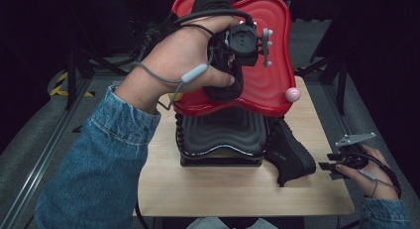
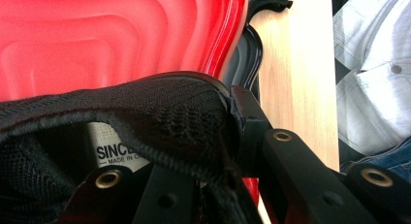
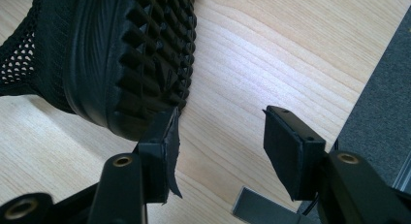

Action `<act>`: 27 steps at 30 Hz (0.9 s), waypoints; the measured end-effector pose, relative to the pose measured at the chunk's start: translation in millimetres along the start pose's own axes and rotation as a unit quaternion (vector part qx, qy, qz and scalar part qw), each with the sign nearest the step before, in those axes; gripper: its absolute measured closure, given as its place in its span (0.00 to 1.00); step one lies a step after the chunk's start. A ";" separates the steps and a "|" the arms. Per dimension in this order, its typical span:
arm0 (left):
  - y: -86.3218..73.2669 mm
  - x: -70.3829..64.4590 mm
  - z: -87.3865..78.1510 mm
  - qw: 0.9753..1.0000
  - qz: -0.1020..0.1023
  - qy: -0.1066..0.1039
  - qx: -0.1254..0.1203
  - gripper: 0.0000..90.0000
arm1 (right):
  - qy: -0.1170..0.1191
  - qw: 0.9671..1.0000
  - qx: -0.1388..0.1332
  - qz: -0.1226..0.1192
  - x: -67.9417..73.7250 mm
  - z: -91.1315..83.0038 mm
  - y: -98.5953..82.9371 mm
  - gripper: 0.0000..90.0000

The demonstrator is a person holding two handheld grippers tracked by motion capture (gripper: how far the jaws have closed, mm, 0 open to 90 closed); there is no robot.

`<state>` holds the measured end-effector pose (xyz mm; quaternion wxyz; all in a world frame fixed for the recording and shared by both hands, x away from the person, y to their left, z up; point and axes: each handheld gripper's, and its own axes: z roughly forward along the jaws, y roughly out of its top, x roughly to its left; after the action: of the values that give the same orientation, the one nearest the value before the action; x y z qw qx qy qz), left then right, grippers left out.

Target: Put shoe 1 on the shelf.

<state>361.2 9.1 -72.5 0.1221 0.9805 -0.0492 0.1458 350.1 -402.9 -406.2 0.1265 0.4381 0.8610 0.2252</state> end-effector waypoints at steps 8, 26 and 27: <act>-12.0 7.0 4.9 0.999 -0.035 0.003 -0.004 0.92 | 0.002 1.000 0.005 -0.002 1.1 2.4 0.7 0.53; -14.5 9.2 16.0 0.999 -0.048 -0.003 0.001 0.91 | 0.004 1.000 0.004 -0.005 2.5 3.1 1.3 0.52; -15.4 10.0 15.0 0.999 -0.052 -0.003 -0.001 0.85 | 0.004 1.000 0.005 -0.003 2.3 2.2 1.6 0.52</act>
<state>376.9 19.5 -86.9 0.1305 0.9820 0.0012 0.1367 350.8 -399.6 -407.4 0.1215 0.4352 0.8639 0.2224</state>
